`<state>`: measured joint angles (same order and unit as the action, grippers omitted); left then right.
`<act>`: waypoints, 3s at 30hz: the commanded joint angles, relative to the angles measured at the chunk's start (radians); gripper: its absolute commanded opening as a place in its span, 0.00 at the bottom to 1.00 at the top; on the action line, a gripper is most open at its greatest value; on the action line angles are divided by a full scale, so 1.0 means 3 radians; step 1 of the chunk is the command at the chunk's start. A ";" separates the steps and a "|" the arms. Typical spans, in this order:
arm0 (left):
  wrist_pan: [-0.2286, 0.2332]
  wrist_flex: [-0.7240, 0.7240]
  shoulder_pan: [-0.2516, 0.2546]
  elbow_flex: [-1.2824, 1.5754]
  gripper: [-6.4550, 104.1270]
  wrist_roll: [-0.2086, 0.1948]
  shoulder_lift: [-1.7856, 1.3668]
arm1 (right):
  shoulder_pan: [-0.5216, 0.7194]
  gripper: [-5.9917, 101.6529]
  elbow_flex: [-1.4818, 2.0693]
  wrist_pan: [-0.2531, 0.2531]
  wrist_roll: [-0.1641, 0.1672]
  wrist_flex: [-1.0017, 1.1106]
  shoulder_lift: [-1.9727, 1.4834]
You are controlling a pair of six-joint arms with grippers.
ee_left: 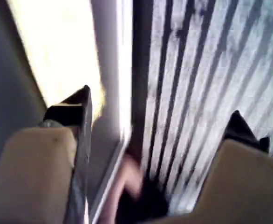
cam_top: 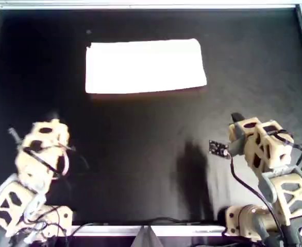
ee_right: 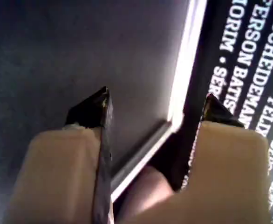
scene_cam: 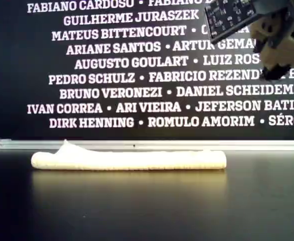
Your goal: Fold a cloth
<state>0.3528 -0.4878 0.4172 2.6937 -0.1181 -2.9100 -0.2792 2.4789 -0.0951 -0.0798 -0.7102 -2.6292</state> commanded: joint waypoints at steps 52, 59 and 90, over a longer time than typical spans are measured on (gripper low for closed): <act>-0.1237 0.0690 -0.0619 -0.3232 0.96 0.0470 0.5236 | -0.0036 0.77 -0.2475 0.0066 0.0005 0.1759 0.4520; -0.1232 0.0690 -0.0608 -0.3835 0.96 0.0470 0.5768 | -0.0102 0.77 -0.3124 0.0046 0.0005 0.1759 0.5190; -0.1186 0.0665 -0.0608 -0.4812 0.83 0.0476 0.6703 | -0.0072 0.24 -0.4628 0.0066 -0.0041 0.1759 0.6146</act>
<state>-0.0092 -0.2930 0.2132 1.2594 0.0230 -0.8897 -0.3083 1.1658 -0.0813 -0.0828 -0.2224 -0.7470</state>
